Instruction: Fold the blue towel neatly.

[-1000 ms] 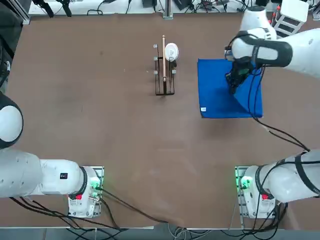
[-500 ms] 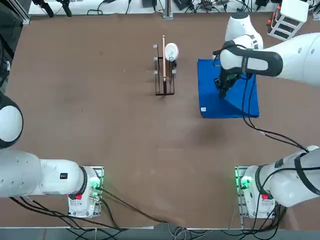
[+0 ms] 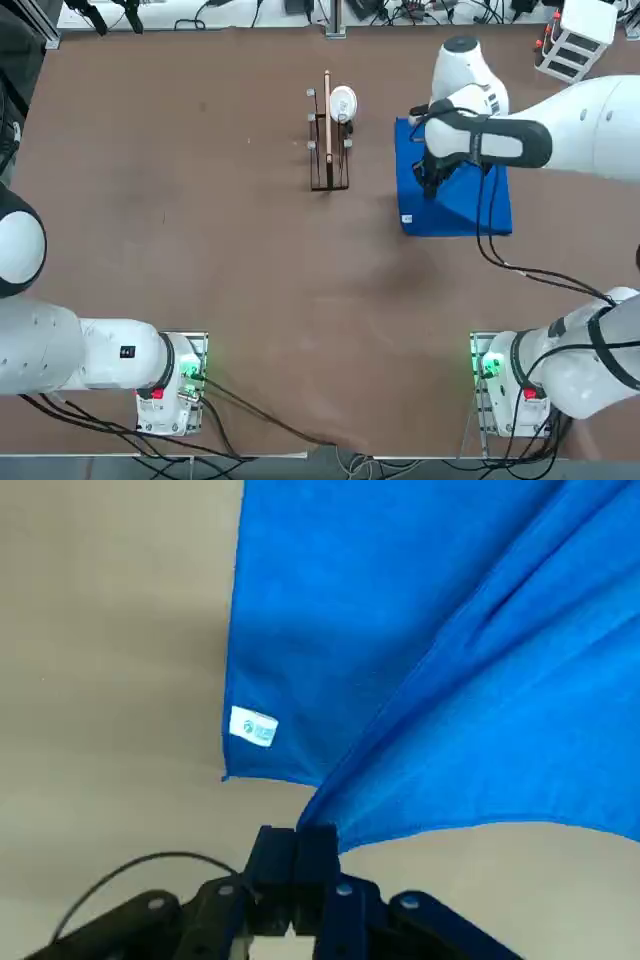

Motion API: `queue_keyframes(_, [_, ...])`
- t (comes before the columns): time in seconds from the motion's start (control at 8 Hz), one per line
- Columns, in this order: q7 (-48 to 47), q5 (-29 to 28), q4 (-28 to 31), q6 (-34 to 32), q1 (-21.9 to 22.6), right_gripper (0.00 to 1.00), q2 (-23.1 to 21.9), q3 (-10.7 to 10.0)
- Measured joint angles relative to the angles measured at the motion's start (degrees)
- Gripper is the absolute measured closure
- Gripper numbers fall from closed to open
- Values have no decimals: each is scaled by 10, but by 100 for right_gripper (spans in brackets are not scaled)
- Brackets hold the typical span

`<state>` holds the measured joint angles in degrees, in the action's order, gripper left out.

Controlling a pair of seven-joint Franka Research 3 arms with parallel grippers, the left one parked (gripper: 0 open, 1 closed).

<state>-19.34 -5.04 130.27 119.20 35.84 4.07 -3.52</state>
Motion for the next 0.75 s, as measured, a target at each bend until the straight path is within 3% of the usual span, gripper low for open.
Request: queue_keyframes(0.75, [-56,0,1,71,51,98,39,0])
